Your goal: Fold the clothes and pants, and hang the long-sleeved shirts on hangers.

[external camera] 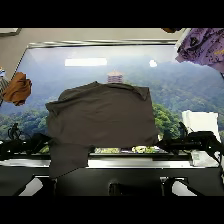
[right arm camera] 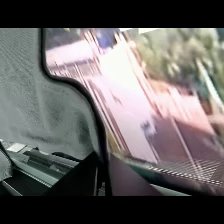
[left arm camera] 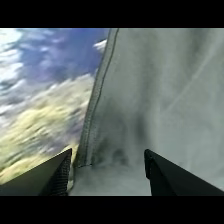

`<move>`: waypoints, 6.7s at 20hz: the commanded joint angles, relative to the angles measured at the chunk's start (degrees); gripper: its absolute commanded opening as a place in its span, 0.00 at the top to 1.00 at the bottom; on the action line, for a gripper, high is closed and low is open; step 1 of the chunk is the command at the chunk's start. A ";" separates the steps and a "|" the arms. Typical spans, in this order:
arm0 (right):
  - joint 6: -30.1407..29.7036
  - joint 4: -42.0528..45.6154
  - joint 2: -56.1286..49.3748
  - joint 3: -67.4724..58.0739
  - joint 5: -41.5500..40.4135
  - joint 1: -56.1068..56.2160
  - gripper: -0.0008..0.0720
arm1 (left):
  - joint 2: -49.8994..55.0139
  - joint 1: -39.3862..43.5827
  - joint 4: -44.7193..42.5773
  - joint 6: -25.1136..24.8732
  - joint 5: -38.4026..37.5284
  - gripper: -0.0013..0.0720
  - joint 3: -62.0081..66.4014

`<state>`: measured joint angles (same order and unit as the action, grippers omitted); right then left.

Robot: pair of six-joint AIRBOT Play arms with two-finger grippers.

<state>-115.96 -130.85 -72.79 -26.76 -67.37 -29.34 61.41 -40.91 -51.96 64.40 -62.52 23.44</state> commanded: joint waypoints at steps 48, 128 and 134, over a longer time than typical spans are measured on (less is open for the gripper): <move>32.68 32.48 9.31 -93.55 -16.13 28.48 0.94 | -10.78 25.64 -23.28 25.62 -19.61 0.96 79.03; 17.20 5.31 -8.74 -35.36 -15.91 -1.05 0.33 | -7.82 12.55 -2.25 8.76 -0.17 0.27 -2.12; 17.20 5.35 -8.74 -35.36 -16.31 -1.05 0.33 | -4.50 13.16 3.19 5.79 -0.24 0.28 -4.24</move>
<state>-98.78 -125.47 -81.58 -62.15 -83.40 -30.37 55.53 -28.01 -51.20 71.85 -63.20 19.84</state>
